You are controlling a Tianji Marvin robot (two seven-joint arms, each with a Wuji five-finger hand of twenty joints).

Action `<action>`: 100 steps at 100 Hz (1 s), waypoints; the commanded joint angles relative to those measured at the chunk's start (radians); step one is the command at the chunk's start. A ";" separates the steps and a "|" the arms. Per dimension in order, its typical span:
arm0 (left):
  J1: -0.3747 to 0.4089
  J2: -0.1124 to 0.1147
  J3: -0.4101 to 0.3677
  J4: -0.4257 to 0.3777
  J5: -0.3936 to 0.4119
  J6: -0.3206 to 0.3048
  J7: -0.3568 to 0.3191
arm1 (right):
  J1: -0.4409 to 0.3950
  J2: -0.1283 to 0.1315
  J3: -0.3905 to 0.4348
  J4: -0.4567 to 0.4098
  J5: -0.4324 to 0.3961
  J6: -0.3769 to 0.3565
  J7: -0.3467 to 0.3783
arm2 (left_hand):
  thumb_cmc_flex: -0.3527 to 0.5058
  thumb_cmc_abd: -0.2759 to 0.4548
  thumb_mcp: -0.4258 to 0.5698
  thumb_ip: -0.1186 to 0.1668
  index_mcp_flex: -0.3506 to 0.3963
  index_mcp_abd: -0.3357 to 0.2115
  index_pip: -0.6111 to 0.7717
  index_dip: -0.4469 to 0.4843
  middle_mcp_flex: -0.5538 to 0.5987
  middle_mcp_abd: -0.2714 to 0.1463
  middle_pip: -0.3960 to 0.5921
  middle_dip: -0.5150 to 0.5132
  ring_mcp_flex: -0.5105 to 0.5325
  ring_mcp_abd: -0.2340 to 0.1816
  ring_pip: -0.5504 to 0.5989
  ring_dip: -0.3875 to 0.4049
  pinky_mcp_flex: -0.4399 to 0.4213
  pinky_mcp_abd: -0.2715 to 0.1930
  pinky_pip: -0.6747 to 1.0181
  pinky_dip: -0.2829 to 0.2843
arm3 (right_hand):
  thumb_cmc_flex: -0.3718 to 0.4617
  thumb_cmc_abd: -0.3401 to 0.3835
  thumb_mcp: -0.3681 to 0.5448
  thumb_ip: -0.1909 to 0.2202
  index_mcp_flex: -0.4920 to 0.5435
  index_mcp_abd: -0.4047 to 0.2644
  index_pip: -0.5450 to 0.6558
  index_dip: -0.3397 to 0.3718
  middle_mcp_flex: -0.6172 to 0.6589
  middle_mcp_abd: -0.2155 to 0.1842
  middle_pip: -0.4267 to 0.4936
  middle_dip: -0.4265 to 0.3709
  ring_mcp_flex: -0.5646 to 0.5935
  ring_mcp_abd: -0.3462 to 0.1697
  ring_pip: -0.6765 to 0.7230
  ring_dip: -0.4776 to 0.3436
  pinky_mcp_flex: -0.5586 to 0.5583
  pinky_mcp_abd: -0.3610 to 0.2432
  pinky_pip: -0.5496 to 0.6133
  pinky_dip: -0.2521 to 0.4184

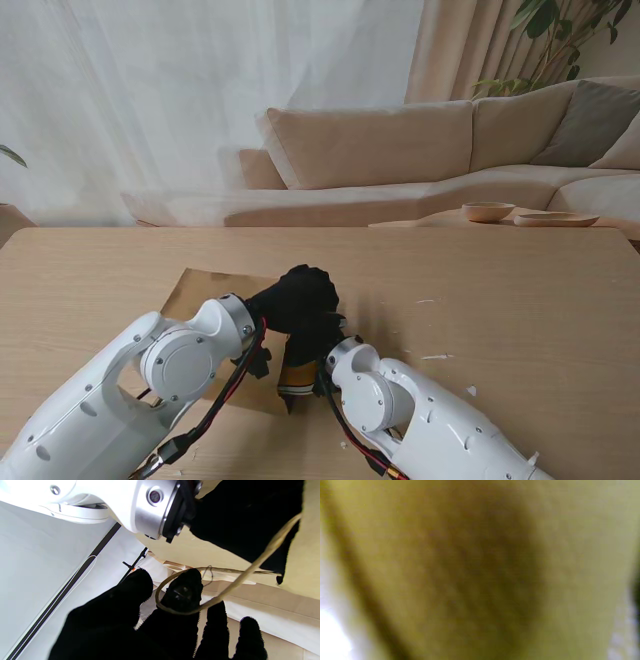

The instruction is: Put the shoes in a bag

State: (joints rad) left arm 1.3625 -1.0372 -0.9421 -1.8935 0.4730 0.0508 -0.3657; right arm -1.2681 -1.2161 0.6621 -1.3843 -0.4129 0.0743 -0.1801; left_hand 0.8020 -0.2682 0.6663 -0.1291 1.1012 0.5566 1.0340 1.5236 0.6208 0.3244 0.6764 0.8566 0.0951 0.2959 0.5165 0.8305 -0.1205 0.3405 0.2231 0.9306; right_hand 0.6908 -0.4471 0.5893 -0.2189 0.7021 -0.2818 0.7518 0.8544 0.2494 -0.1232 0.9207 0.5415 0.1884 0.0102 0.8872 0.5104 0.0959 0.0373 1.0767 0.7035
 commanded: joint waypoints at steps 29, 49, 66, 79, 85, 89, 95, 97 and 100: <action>-0.082 -0.042 0.091 0.028 -0.020 0.068 0.064 | 0.027 -0.034 -0.019 -0.023 0.038 0.009 0.015 | -0.021 0.022 -0.003 0.021 0.050 0.028 0.000 0.037 -0.023 -0.014 0.009 0.021 -0.033 -0.004 0.024 0.017 -0.022 -0.015 0.019 0.034 | 0.054 0.194 0.075 0.061 0.030 -0.205 0.094 0.022 0.036 0.016 0.153 0.082 0.037 -0.014 0.091 0.052 0.058 -0.088 0.255 0.040; -0.097 -0.052 0.114 0.033 -0.074 0.084 0.078 | 0.048 -0.048 -0.039 0.003 0.064 0.005 0.013 | -0.021 0.022 -0.007 0.021 0.050 0.028 -0.002 0.036 -0.022 -0.011 0.014 0.026 -0.031 -0.003 0.026 0.017 -0.024 -0.015 0.026 0.048 | 0.056 0.196 0.073 0.061 0.029 -0.205 0.097 0.021 0.041 0.019 0.153 0.081 0.044 -0.013 0.091 0.051 0.069 -0.090 0.272 0.040; -0.093 -0.049 0.117 0.015 -0.115 0.092 0.057 | 0.065 -0.062 -0.051 0.030 0.081 -0.005 0.001 | -0.020 0.021 -0.008 0.022 0.050 0.025 -0.005 0.035 -0.025 -0.013 0.013 0.028 -0.031 -0.004 0.025 0.015 -0.024 -0.014 0.028 0.056 | 0.056 0.197 0.070 0.060 0.027 -0.208 0.098 0.021 0.039 0.018 0.151 0.079 0.043 -0.012 0.090 0.051 0.069 -0.090 0.279 0.040; -0.100 -0.047 0.124 0.012 -0.121 0.088 0.045 | 0.075 -0.068 -0.057 0.046 0.091 -0.018 0.000 | -0.025 0.023 -0.008 0.022 0.051 0.019 -0.005 0.034 -0.030 -0.019 0.007 0.027 -0.031 -0.007 0.022 0.013 -0.024 -0.014 0.029 0.063 | 0.058 0.200 0.065 0.058 0.025 -0.210 0.099 0.020 0.041 0.017 0.150 0.076 0.046 -0.013 0.091 0.052 0.075 -0.091 0.288 0.041; -0.108 -0.049 0.132 0.017 -0.123 0.093 0.047 | 0.077 -0.072 -0.060 0.053 0.098 -0.023 -0.003 | -0.025 0.021 -0.008 0.022 0.050 0.018 -0.005 0.034 -0.030 -0.017 0.006 0.027 -0.031 -0.007 0.022 0.012 -0.023 -0.014 0.029 0.065 | 0.059 0.200 0.062 0.058 0.025 -0.211 0.099 0.018 0.043 0.018 0.151 0.075 0.061 -0.007 0.098 0.054 0.085 -0.090 0.302 0.046; -0.117 -0.051 0.141 0.023 -0.126 0.098 0.049 | 0.080 -0.075 -0.063 0.058 0.101 -0.025 -0.005 | -0.026 0.022 -0.008 0.022 0.049 0.016 -0.006 0.034 -0.032 -0.019 0.005 0.027 -0.032 -0.008 0.021 0.012 -0.023 -0.015 0.029 0.066 | 0.058 0.200 0.060 0.057 0.025 -0.211 0.098 0.016 0.043 0.019 0.151 0.075 0.063 -0.007 0.099 0.055 0.089 -0.090 0.309 0.048; -0.128 -0.053 0.153 0.029 -0.138 0.108 0.047 | 0.086 -0.081 -0.070 0.067 0.106 -0.025 -0.008 | -0.025 0.021 -0.008 0.022 0.047 0.016 -0.008 0.033 -0.037 -0.017 0.004 0.027 -0.036 -0.011 0.019 0.011 -0.025 -0.018 0.028 0.068 | 0.059 0.200 0.059 0.058 0.024 -0.211 0.099 0.014 0.043 0.019 0.151 0.074 0.067 -0.006 0.098 0.055 0.094 -0.089 0.320 0.051; -0.131 -0.054 0.157 0.030 -0.144 0.112 0.047 | 0.088 -0.082 -0.073 0.070 0.109 -0.024 -0.009 | -0.025 0.021 -0.008 0.022 0.045 0.016 -0.009 0.033 -0.038 -0.017 0.004 0.028 -0.037 -0.010 0.019 0.011 -0.025 -0.018 0.028 0.068 | 0.059 0.200 0.058 0.058 0.023 -0.211 0.098 0.014 0.043 0.019 0.151 0.074 0.067 -0.006 0.098 0.055 0.095 -0.089 0.322 0.051; -0.134 -0.055 0.163 0.031 -0.150 0.116 0.048 | 0.091 -0.086 -0.076 0.075 0.113 -0.023 -0.009 | -0.023 0.020 -0.007 0.023 0.045 0.018 -0.011 0.032 -0.038 -0.017 0.004 0.028 -0.037 -0.009 0.018 0.011 -0.025 -0.018 0.028 0.069 | 0.059 0.201 0.058 0.058 0.022 -0.212 0.098 0.014 0.043 0.019 0.151 0.074 0.066 -0.006 0.097 0.055 0.096 -0.090 0.323 0.051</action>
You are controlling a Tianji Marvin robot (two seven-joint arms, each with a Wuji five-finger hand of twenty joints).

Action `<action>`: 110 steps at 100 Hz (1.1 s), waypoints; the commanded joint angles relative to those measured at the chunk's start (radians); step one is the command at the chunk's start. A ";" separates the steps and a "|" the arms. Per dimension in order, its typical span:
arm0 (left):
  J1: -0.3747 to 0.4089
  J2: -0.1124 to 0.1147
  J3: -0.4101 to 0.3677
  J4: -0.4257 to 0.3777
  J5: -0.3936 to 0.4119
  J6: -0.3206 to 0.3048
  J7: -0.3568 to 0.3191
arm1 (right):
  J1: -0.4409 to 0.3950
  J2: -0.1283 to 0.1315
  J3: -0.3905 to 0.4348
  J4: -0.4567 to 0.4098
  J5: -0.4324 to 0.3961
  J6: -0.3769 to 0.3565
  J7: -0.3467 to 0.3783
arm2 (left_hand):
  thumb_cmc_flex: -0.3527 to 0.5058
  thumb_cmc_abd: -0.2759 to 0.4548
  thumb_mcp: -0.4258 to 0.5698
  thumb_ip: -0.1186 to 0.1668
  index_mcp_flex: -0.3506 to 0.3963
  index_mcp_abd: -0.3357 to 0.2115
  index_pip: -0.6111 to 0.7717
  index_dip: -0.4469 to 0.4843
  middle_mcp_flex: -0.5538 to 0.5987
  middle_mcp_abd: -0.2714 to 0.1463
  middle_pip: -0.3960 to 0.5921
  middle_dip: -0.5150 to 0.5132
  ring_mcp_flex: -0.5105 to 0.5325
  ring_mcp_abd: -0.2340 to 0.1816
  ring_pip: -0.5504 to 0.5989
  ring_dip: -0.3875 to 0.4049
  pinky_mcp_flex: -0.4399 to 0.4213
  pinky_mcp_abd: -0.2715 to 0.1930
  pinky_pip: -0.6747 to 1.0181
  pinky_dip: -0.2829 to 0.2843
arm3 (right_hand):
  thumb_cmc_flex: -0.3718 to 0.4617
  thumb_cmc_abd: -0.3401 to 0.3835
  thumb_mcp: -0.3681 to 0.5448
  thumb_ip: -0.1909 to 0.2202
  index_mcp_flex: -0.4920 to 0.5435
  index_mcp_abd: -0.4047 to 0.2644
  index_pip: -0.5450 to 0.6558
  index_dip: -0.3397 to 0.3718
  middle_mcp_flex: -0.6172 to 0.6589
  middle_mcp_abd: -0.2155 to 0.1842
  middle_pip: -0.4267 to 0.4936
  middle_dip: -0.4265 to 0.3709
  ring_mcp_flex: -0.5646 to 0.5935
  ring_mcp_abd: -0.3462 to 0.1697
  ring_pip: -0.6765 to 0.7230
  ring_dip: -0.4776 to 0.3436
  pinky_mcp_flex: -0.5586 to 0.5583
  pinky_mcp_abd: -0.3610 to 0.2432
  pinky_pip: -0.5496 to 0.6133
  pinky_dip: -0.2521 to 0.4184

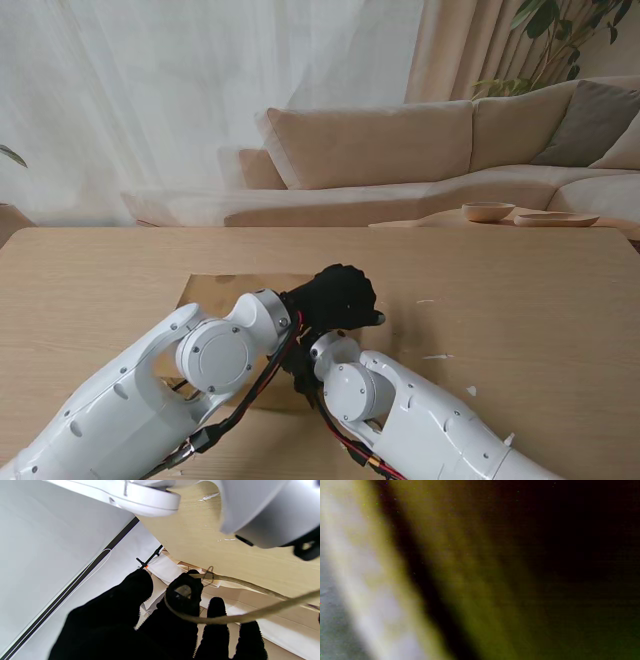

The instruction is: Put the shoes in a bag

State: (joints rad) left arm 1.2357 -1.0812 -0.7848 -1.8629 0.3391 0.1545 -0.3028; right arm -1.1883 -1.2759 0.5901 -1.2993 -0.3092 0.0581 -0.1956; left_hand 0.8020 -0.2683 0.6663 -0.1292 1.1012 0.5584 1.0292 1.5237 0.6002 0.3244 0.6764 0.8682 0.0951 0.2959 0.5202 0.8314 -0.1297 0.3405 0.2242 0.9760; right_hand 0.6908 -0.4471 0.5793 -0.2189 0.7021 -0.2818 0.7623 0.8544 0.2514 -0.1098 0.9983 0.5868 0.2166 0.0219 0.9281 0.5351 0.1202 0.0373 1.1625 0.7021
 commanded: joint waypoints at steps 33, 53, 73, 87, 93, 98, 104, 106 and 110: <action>-0.027 -0.012 0.038 -0.002 -0.056 0.026 -0.031 | 0.044 -0.059 -0.031 0.042 0.053 0.001 -0.006 | -0.028 0.024 -0.014 0.022 0.041 0.009 -0.011 0.032 -0.021 -0.024 0.002 0.017 -0.035 -0.012 0.013 0.010 -0.014 -0.017 0.026 0.031 | 0.065 0.201 0.065 0.060 0.020 -0.209 0.094 0.012 0.039 0.007 0.075 0.025 0.033 -0.016 0.057 0.031 0.072 -0.090 0.249 0.053; -0.023 -0.010 0.030 0.002 -0.024 0.031 -0.029 | 0.051 -0.058 -0.037 0.057 0.054 0.000 0.005 | -0.024 0.019 -0.012 0.024 0.042 0.011 -0.008 0.033 -0.020 -0.019 0.002 0.017 -0.033 -0.009 0.013 0.011 -0.014 -0.017 0.026 0.034 | -0.023 0.125 0.128 0.042 -0.065 -0.199 0.073 -0.236 0.032 -0.005 0.013 0.009 0.020 -0.010 0.002 0.005 0.053 -0.073 0.219 0.032; -0.015 -0.006 0.018 0.001 -0.002 0.044 -0.034 | 0.051 -0.035 -0.037 0.048 0.030 -0.002 0.045 | -0.016 0.016 -0.015 0.025 0.044 0.023 -0.012 0.032 -0.022 -0.019 0.003 0.018 -0.033 -0.010 0.016 0.013 -0.013 -0.016 0.027 0.039 | -0.232 0.041 0.284 0.078 -0.209 -0.025 -0.150 -0.308 0.022 -0.012 -0.124 -0.096 0.002 0.003 -0.124 -0.059 0.018 -0.038 0.093 -0.008; -0.012 -0.002 0.011 0.000 0.015 0.042 -0.041 | 0.049 -0.012 -0.032 0.030 0.004 -0.004 0.075 | -0.010 0.013 -0.016 0.026 0.045 0.029 -0.013 0.032 -0.026 -0.021 0.001 0.017 -0.036 -0.011 0.016 0.013 -0.013 -0.018 0.027 0.041 | -0.317 0.002 0.314 0.116 -0.248 0.073 -0.285 -0.278 0.016 -0.006 -0.212 -0.178 -0.015 0.004 -0.255 -0.123 -0.007 -0.011 -0.070 -0.063; -0.011 -0.001 0.008 0.000 0.022 0.041 -0.042 | 0.048 -0.002 -0.030 0.022 -0.006 -0.007 0.091 | -0.007 0.010 -0.016 0.027 0.048 0.031 -0.015 0.030 -0.024 -0.023 0.001 0.016 -0.035 -0.011 0.016 0.013 -0.012 -0.018 0.027 0.041 | -0.342 -0.017 0.316 0.107 -0.263 0.097 -0.323 -0.302 0.001 -0.003 -0.252 -0.218 -0.028 -0.004 -0.315 -0.153 -0.019 -0.004 -0.172 -0.099; -0.010 0.000 0.006 0.000 0.028 0.039 -0.043 | 0.046 0.007 -0.028 0.014 -0.017 -0.011 0.102 | -0.005 0.010 -0.017 0.027 0.050 0.032 -0.017 0.029 -0.025 -0.026 -0.001 0.014 -0.036 -0.013 0.016 0.012 -0.012 -0.018 0.027 0.042 | -0.369 -0.030 0.314 0.101 -0.285 0.111 -0.355 -0.325 -0.020 -0.004 -0.288 -0.239 -0.041 -0.013 -0.358 -0.173 -0.026 -0.005 -0.241 -0.123; -0.008 0.001 0.003 0.000 0.033 0.038 -0.045 | 0.044 0.017 -0.024 0.007 -0.032 -0.020 0.111 | 0.000 0.008 -0.016 0.028 0.052 0.038 -0.019 0.028 -0.026 -0.027 -0.001 0.013 -0.037 -0.012 0.015 0.012 -0.013 -0.019 0.026 0.042 | -0.395 -0.038 0.315 0.091 -0.303 0.130 -0.382 -0.351 -0.023 -0.001 -0.301 -0.247 -0.052 -0.030 -0.411 -0.200 -0.029 -0.013 -0.327 -0.150; -0.007 0.002 0.002 -0.001 0.034 0.037 -0.045 | 0.043 0.020 -0.023 0.004 -0.035 -0.023 0.115 | 0.002 0.008 -0.017 0.028 0.053 0.040 -0.020 0.027 -0.026 -0.027 -0.001 0.013 -0.037 -0.014 0.015 0.012 -0.013 -0.019 0.026 0.042 | -0.403 -0.035 0.305 0.087 -0.316 0.135 -0.394 -0.362 -0.045 -0.004 -0.323 -0.258 -0.059 -0.034 -0.431 -0.209 -0.033 -0.016 -0.356 -0.158; -0.005 0.002 -0.001 -0.001 0.038 0.035 -0.045 | 0.041 0.025 -0.020 -0.001 -0.041 -0.029 0.122 | 0.004 0.007 -0.017 0.028 0.055 0.045 -0.022 0.026 -0.025 -0.028 0.000 0.013 -0.036 -0.013 0.016 0.012 -0.012 -0.019 0.026 0.043 | -0.410 -0.028 0.289 0.083 -0.328 0.144 -0.408 -0.379 -0.049 -0.001 -0.337 -0.264 -0.070 -0.042 -0.468 -0.228 -0.040 -0.023 -0.413 -0.176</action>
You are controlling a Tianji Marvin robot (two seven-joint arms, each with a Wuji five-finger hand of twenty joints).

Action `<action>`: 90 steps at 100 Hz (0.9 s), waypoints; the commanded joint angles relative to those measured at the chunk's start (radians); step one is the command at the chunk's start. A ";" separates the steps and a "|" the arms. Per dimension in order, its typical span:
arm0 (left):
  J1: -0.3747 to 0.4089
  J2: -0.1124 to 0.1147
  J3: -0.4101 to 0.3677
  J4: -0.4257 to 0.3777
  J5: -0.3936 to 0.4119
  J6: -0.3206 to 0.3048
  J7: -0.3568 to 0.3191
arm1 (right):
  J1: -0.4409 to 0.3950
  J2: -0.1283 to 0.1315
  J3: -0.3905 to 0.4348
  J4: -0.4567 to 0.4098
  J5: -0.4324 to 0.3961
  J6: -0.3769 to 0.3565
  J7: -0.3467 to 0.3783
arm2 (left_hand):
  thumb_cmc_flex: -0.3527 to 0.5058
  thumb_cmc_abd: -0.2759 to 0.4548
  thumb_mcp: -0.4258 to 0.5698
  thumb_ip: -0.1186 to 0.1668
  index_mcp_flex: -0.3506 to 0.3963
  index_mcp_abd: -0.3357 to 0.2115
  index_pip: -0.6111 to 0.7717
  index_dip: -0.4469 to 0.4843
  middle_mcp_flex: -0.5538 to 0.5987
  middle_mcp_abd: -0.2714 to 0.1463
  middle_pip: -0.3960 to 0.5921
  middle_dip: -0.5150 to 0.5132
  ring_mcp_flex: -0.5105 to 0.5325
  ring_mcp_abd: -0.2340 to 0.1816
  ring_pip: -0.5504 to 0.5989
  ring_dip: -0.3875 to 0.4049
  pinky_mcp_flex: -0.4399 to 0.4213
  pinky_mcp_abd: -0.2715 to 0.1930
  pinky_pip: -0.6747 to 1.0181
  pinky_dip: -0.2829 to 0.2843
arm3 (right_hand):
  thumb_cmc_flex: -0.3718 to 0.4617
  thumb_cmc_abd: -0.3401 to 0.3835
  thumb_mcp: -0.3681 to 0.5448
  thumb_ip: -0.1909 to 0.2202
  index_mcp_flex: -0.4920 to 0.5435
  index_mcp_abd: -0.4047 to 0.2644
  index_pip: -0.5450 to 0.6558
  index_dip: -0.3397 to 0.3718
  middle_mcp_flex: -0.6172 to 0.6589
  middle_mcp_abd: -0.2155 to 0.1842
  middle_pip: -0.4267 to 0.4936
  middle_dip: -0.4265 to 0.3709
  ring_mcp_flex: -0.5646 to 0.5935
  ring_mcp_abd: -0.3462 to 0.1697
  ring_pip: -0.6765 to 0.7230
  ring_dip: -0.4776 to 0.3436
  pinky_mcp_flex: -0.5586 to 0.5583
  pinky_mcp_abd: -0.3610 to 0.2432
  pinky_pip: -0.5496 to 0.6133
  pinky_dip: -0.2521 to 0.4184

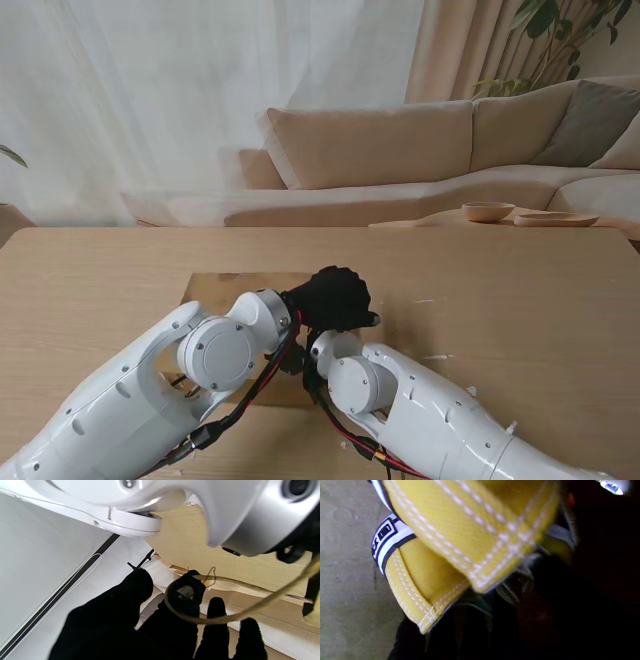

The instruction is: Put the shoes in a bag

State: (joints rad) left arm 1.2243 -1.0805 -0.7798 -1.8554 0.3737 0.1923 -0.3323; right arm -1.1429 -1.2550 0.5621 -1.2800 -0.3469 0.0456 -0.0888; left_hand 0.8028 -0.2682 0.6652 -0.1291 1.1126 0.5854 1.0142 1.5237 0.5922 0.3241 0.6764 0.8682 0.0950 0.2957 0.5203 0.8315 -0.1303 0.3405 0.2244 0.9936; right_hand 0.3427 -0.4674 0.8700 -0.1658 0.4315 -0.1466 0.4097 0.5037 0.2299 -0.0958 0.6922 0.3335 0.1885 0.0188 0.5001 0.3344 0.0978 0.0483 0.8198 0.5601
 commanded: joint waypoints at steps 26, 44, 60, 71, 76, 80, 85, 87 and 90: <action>0.018 0.007 -0.022 -0.009 0.034 -0.025 -0.019 | -0.007 0.053 0.024 -0.052 -0.071 -0.078 0.078 | 0.023 0.001 -0.021 0.031 0.052 0.036 -0.011 0.023 -0.017 -0.032 0.003 0.012 -0.035 -0.013 0.018 0.012 -0.011 -0.016 0.025 0.027 | -0.057 0.163 -0.198 0.088 -0.159 -0.035 -0.108 -0.024 -0.034 -0.007 -0.228 -0.081 -0.060 -0.027 -0.223 -0.104 -0.072 -0.005 -0.266 -0.017; 0.025 0.011 -0.034 -0.013 0.041 -0.036 -0.027 | -0.027 0.071 0.041 -0.072 -0.148 -0.087 0.062 | 0.027 0.001 -0.025 0.032 0.056 0.041 -0.012 0.022 -0.018 -0.034 0.003 0.010 -0.035 -0.013 0.017 0.011 -0.011 -0.017 0.024 0.027 | -0.046 0.190 -0.239 0.102 -0.140 -0.049 -0.128 0.012 -0.039 -0.003 -0.188 -0.066 -0.060 -0.022 -0.172 -0.071 -0.053 0.009 -0.282 0.025; 0.032 0.012 -0.044 -0.015 0.044 -0.042 -0.028 | -0.044 0.092 0.056 -0.101 -0.228 -0.084 0.058 | 0.030 0.000 -0.026 0.033 0.056 0.041 -0.010 0.022 -0.016 -0.031 0.003 0.009 -0.035 -0.012 0.017 0.011 -0.011 -0.016 0.024 0.027 | -0.047 0.216 -0.278 0.109 -0.148 -0.056 -0.170 0.025 -0.037 -0.006 -0.242 -0.091 -0.061 -0.026 -0.214 -0.098 -0.063 0.008 -0.325 0.032; 0.036 0.013 -0.050 -0.017 0.047 -0.047 -0.030 | -0.063 0.110 0.072 -0.129 -0.281 -0.082 0.067 | 0.029 -0.001 -0.027 0.033 0.057 0.040 -0.010 0.022 -0.015 -0.032 0.003 0.008 -0.035 -0.010 0.017 0.011 -0.011 -0.015 0.024 0.028 | -0.048 0.235 -0.311 0.113 -0.159 -0.065 -0.192 0.034 -0.038 -0.007 -0.268 -0.101 -0.064 -0.027 -0.228 -0.101 -0.069 0.013 -0.342 0.037; 0.037 0.014 -0.052 -0.017 0.048 -0.048 -0.031 | -0.075 0.116 0.082 -0.141 -0.303 -0.081 0.065 | 0.030 0.001 -0.026 0.033 0.057 0.040 -0.009 0.022 -0.016 -0.031 0.003 0.008 -0.035 -0.011 0.017 0.010 -0.011 -0.016 0.024 0.027 | -0.049 0.237 -0.318 0.114 -0.160 -0.065 -0.195 0.036 -0.039 -0.007 -0.271 -0.102 -0.064 -0.027 -0.229 -0.101 -0.069 0.013 -0.344 0.038; 0.038 0.014 -0.054 -0.018 0.049 -0.048 -0.032 | -0.084 0.120 0.091 -0.149 -0.317 -0.082 0.064 | 0.029 0.001 -0.027 0.033 0.057 0.040 -0.009 0.022 -0.016 -0.031 0.003 0.008 -0.036 -0.012 0.016 0.010 -0.012 -0.016 0.023 0.027 | -0.050 0.240 -0.325 0.114 -0.161 -0.066 -0.199 0.038 -0.038 -0.006 -0.273 -0.103 -0.064 -0.027 -0.230 -0.100 -0.069 0.015 -0.346 0.039; 0.039 0.015 -0.056 -0.020 0.050 -0.048 -0.033 | -0.097 0.127 0.104 -0.162 -0.332 -0.082 0.069 | 0.030 0.001 -0.027 0.033 0.057 0.039 -0.009 0.022 -0.016 -0.032 0.002 0.008 -0.035 -0.012 0.016 0.010 -0.012 -0.016 0.023 0.027 | -0.043 0.247 -0.344 0.118 -0.161 -0.065 -0.210 0.046 -0.037 -0.005 -0.284 -0.107 -0.064 -0.027 -0.235 -0.100 -0.069 0.014 -0.353 0.043; 0.039 0.015 -0.057 -0.020 0.051 -0.048 -0.034 | -0.102 0.130 0.110 -0.166 -0.338 -0.083 0.072 | 0.029 0.001 -0.028 0.033 0.057 0.039 -0.009 0.022 -0.016 -0.033 0.002 0.008 -0.036 -0.012 0.016 0.010 -0.012 -0.017 0.023 0.027 | -0.039 0.250 -0.355 0.121 -0.162 -0.064 -0.216 0.051 -0.036 -0.005 -0.289 -0.109 -0.063 -0.027 -0.237 -0.100 -0.068 0.014 -0.357 0.045; 0.040 0.015 -0.059 -0.021 0.053 -0.048 -0.035 | -0.110 0.134 0.119 -0.174 -0.347 -0.083 0.076 | 0.030 0.003 -0.028 0.033 0.057 0.039 -0.009 0.022 -0.017 -0.033 0.002 0.007 -0.035 -0.013 0.016 0.010 -0.012 -0.017 0.023 0.027 | -0.040 0.255 -0.360 0.122 -0.167 -0.064 -0.221 0.053 -0.038 -0.006 -0.293 -0.110 -0.064 -0.027 -0.238 -0.100 -0.069 0.014 -0.359 0.046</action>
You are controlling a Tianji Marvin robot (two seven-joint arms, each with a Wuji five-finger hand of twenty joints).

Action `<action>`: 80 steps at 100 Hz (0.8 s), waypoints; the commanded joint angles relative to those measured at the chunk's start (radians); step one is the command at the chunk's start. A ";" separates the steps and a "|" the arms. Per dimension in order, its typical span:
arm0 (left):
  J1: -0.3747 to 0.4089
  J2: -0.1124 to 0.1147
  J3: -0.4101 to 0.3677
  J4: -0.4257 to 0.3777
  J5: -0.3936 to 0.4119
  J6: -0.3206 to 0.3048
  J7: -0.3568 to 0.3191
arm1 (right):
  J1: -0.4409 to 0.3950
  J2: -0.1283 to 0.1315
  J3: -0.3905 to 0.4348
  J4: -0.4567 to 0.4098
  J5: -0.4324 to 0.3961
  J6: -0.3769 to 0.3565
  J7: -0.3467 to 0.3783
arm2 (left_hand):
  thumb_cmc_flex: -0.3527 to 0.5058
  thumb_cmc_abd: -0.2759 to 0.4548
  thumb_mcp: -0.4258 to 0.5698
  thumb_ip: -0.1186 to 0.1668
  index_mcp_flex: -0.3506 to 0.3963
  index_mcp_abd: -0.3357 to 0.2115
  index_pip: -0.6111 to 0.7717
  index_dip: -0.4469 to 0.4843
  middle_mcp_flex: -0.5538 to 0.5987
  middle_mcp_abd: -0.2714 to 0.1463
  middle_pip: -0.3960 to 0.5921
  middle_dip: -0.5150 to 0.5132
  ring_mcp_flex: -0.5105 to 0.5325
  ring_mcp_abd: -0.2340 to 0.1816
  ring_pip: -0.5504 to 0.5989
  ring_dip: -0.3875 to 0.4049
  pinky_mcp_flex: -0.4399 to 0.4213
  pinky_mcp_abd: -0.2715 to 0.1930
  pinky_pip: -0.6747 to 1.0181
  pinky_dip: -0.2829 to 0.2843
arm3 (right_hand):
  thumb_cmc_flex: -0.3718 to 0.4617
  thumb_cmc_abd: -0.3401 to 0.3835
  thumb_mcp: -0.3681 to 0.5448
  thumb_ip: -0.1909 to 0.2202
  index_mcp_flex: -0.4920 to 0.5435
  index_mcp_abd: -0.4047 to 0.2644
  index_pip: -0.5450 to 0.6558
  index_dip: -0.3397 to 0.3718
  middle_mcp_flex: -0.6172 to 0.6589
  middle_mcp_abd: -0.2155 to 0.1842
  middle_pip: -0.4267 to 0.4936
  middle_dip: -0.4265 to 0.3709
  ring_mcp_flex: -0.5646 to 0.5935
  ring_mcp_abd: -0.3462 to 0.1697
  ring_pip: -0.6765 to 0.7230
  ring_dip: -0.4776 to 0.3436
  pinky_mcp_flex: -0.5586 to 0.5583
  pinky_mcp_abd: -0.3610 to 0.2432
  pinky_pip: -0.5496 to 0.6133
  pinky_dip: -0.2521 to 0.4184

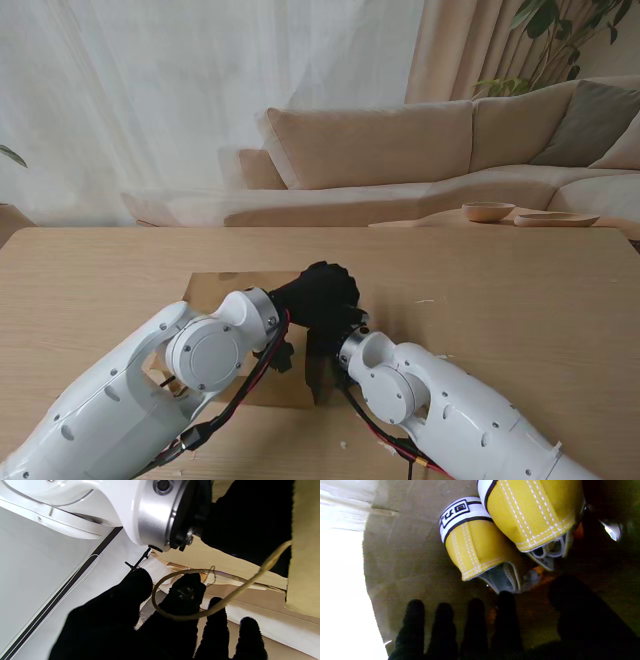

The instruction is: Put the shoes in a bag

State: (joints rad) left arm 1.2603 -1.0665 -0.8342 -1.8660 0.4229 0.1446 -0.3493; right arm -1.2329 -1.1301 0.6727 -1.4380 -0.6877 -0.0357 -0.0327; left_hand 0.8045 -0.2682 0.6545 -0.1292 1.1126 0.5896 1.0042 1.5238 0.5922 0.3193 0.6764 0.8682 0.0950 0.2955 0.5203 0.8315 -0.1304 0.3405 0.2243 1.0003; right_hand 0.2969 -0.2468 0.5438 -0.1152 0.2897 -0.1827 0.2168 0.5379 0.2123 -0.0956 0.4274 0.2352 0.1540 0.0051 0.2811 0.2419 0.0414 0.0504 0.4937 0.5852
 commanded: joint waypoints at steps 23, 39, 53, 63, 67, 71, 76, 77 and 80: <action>0.015 0.002 -0.020 -0.013 0.010 -0.007 -0.016 | -0.105 0.035 0.091 -0.077 -0.069 0.003 0.044 | 0.029 0.002 -0.018 0.033 0.057 0.037 0.001 0.022 -0.014 -0.027 0.002 0.006 -0.035 -0.011 0.016 0.010 -0.012 -0.016 0.023 0.021 | 0.003 0.070 -0.084 0.079 -0.109 -0.021 -0.101 0.065 -0.026 -0.005 -0.145 -0.060 -0.041 -0.018 -0.092 -0.024 -0.040 0.011 -0.071 0.032; 0.019 0.003 -0.025 -0.011 0.016 -0.012 -0.017 | -0.180 0.046 0.164 -0.129 -0.095 0.021 0.056 | 0.029 0.003 -0.019 0.033 0.057 0.037 0.001 0.022 -0.014 -0.027 0.001 0.006 -0.035 -0.011 0.016 0.010 -0.012 -0.016 0.023 0.021 | 0.005 0.080 -0.108 0.084 -0.155 -0.025 -0.121 0.117 -0.028 -0.004 -0.203 -0.076 -0.046 -0.019 -0.124 -0.017 -0.051 0.011 -0.092 0.038; 0.024 0.003 -0.031 -0.009 0.020 -0.014 -0.015 | -0.255 0.052 0.240 -0.182 -0.119 0.034 0.059 | 0.030 0.003 -0.020 0.033 0.057 0.037 0.002 0.022 -0.015 -0.025 0.001 0.005 -0.035 -0.011 0.016 0.011 -0.012 -0.016 0.023 0.021 | 0.009 0.078 -0.111 0.085 -0.154 -0.027 -0.122 0.126 -0.029 -0.005 -0.206 -0.071 -0.045 -0.019 -0.125 -0.013 -0.050 0.013 -0.094 0.040; 0.027 0.005 -0.035 -0.010 0.022 -0.012 -0.018 | -0.314 0.059 0.300 -0.224 -0.141 0.045 0.073 | 0.028 0.007 -0.024 0.032 0.055 0.031 0.003 0.023 -0.015 -0.024 0.000 0.005 -0.036 -0.010 0.016 0.010 -0.012 -0.016 0.023 0.021 | 0.011 0.078 -0.115 0.085 -0.149 -0.025 -0.122 0.133 -0.024 -0.004 -0.199 -0.064 -0.041 -0.017 -0.120 -0.009 -0.047 0.016 -0.095 0.043; 0.029 0.005 -0.037 -0.012 0.022 -0.009 -0.020 | -0.340 0.061 0.328 -0.245 -0.147 0.048 0.083 | 0.027 0.008 -0.026 0.032 0.054 0.028 0.004 0.023 -0.014 -0.021 0.000 0.005 -0.036 -0.010 0.015 0.010 -0.013 -0.016 0.023 0.021 | 0.011 0.078 -0.116 0.085 -0.146 -0.025 -0.122 0.136 -0.024 -0.004 -0.196 -0.061 -0.040 -0.018 -0.118 -0.008 -0.046 0.015 -0.095 0.044; 0.031 0.005 -0.038 -0.013 0.021 -0.006 -0.020 | -0.367 0.064 0.355 -0.268 -0.152 0.055 0.095 | 0.024 0.007 -0.027 0.033 0.052 0.019 0.009 0.025 -0.013 -0.018 0.001 0.006 -0.035 -0.007 0.016 0.011 -0.013 -0.016 0.023 0.021 | 0.013 0.078 -0.116 0.085 -0.145 -0.025 -0.123 0.138 -0.024 -0.003 -0.194 -0.060 -0.041 -0.016 -0.117 -0.007 -0.046 0.016 -0.096 0.044; 0.035 0.004 -0.040 -0.014 0.021 -0.002 -0.013 | -0.399 0.065 0.387 -0.291 -0.158 0.066 0.106 | 0.018 -0.001 -0.025 0.034 0.051 0.007 0.015 0.028 -0.010 -0.013 0.002 0.006 -0.032 -0.002 0.017 0.011 -0.011 -0.010 0.023 0.022 | 0.014 0.078 -0.118 0.085 -0.144 -0.025 -0.123 0.140 -0.024 -0.003 -0.192 -0.058 -0.041 -0.016 -0.116 -0.006 -0.046 0.016 -0.096 0.045; 0.036 0.003 -0.040 -0.015 0.021 -0.001 -0.012 | -0.406 0.065 0.393 -0.295 -0.159 0.068 0.106 | 0.016 -0.003 -0.024 0.034 0.050 0.005 0.015 0.028 -0.011 -0.013 0.001 0.006 -0.032 -0.002 0.017 0.011 -0.011 -0.010 0.023 0.022 | 0.014 0.077 -0.118 0.085 -0.142 -0.025 -0.123 0.141 -0.023 -0.003 -0.191 -0.058 -0.040 -0.016 -0.115 -0.006 -0.045 0.015 -0.096 0.046; 0.038 0.003 -0.042 -0.016 0.021 0.003 -0.012 | -0.423 0.065 0.411 -0.306 -0.160 0.074 0.108 | -0.007 -0.012 -0.001 0.034 0.044 -0.005 0.011 0.026 -0.015 -0.014 -0.004 0.005 -0.033 -0.001 0.015 0.011 -0.011 -0.010 0.023 0.022 | 0.015 0.076 -0.119 0.085 -0.140 -0.025 -0.123 0.142 -0.022 -0.004 -0.189 -0.056 -0.040 -0.015 -0.114 -0.005 -0.043 0.016 -0.096 0.046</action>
State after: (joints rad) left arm 1.2897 -1.0616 -0.8733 -1.8717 0.4436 0.1361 -0.3525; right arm -1.6234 -1.0745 1.0743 -1.7331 -0.8469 0.0183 0.0717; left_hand 0.8047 -0.2683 0.6327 -0.1291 1.1126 0.5884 1.0041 1.5239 0.5922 0.3191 0.6764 0.8682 0.0950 0.2955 0.5202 0.8315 -0.1305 0.3405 0.2243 1.0003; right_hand 0.3098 -0.1976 0.4478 -0.0859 0.1620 -0.1837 0.1147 0.6625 0.2119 -0.0956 0.2486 0.1707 0.1530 0.0051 0.1777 0.2298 0.0138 0.0515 0.4295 0.6104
